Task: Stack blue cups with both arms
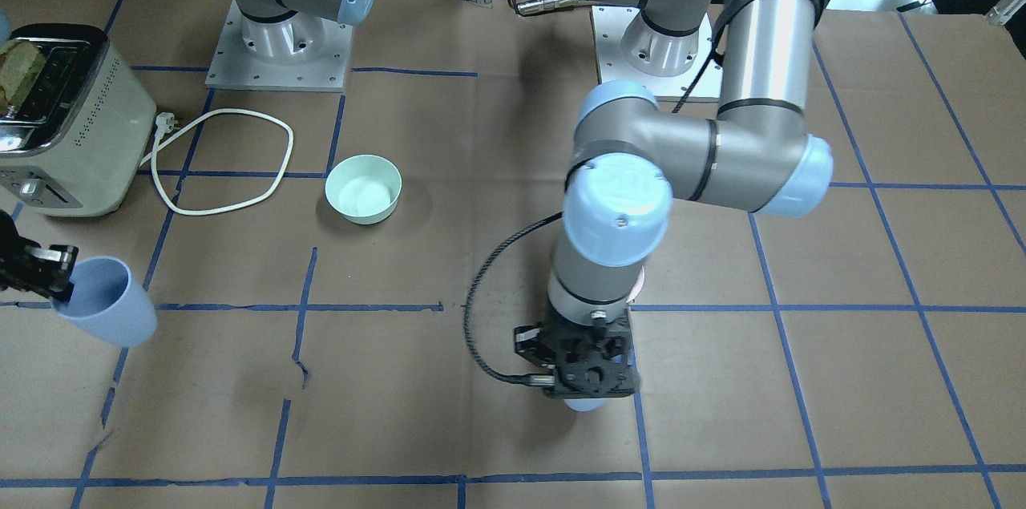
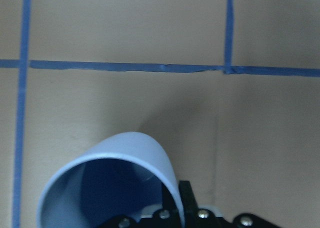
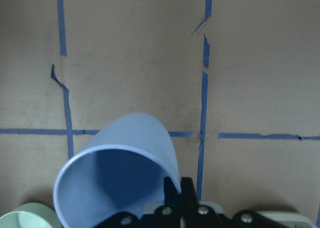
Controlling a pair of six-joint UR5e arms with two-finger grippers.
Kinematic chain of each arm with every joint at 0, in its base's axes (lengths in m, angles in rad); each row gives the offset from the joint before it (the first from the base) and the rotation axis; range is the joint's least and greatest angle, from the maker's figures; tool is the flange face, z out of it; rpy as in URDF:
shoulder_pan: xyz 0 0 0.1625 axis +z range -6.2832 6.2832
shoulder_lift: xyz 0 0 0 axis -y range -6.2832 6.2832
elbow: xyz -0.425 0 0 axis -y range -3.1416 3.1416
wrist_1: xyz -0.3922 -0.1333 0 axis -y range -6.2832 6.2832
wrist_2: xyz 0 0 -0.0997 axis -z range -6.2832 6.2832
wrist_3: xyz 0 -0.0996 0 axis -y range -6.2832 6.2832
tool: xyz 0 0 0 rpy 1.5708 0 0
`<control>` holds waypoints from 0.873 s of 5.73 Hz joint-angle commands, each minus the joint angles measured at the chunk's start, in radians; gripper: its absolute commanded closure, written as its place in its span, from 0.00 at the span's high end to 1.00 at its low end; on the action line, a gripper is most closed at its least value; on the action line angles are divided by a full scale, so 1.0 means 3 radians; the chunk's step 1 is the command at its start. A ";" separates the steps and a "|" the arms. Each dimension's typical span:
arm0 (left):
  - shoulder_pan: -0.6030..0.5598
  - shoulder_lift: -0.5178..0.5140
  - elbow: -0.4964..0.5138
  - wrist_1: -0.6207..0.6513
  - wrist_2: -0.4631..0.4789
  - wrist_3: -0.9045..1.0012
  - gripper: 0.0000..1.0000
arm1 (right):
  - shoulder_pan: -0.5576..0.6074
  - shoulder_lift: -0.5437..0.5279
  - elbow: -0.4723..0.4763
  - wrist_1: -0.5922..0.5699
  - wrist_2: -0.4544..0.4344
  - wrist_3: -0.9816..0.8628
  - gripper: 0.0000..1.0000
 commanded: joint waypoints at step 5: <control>-0.0304 -0.0166 -0.0035 0.0262 -0.0080 -0.0150 0.99 | 0.0044 -0.0137 -0.0080 0.0333 0.0031 0.0121 0.08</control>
